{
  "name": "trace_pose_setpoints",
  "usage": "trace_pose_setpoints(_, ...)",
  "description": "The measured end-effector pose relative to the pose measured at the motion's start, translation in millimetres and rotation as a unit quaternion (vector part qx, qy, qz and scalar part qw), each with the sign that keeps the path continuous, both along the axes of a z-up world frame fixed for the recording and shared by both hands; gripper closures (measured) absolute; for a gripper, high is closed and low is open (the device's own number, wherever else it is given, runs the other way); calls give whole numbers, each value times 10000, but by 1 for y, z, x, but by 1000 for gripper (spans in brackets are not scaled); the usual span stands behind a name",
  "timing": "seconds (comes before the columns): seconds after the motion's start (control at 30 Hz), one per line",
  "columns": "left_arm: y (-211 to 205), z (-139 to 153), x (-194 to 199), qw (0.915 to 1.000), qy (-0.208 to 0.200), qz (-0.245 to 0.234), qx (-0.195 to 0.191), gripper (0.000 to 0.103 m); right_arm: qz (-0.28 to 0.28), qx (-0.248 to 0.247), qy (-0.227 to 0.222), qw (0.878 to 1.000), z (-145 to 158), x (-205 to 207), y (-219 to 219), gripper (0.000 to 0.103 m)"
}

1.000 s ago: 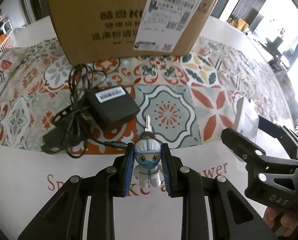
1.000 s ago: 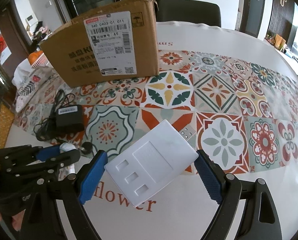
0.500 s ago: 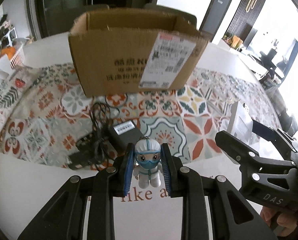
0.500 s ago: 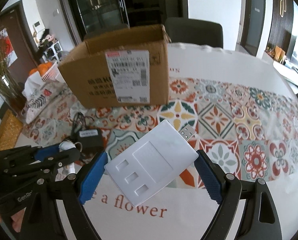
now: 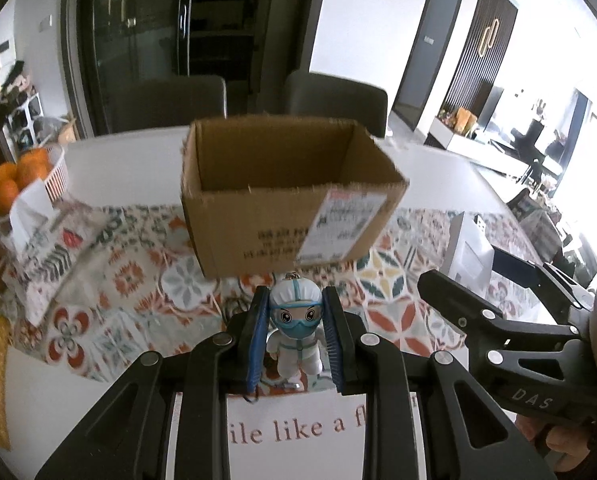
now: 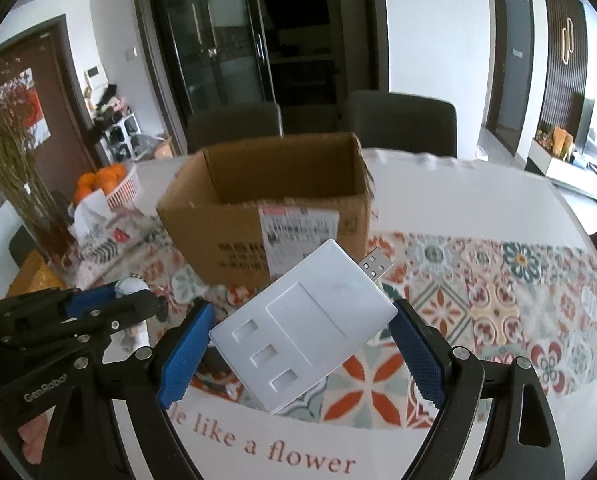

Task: Organize rigid objects
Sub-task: 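Carry the doll keychain and white plug adapter over the cardboard box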

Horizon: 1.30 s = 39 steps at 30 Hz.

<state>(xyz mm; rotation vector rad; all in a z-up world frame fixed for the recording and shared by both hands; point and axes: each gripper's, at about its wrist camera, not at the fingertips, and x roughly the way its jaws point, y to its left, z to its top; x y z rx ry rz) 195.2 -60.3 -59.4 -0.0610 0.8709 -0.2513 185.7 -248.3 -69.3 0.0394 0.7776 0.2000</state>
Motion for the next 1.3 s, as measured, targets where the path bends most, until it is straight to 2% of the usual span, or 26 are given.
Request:
trace_pose_setpoints(0.37, 9, 38, 26, 9989, -451, -116, -64, 77, 10, 33, -453, 9990, 40, 20, 12, 15)
trace_pose_setpoints(0.73, 10, 65, 62, 9965, -803, -236, 34, 77, -9, 51, -684, 9976, 64, 56, 16, 15)
trace_pose_setpoints(1.03, 12, 62, 105, 9975, -645, -291, 7, 77, 45, -16, -600, 9982, 68, 99, 19, 15)
trace_pose_setpoints(1.3, 11, 39, 142, 9993, -205, -313, 88, 76, 201, -2, -173, 9996, 46, 141, 22, 15)
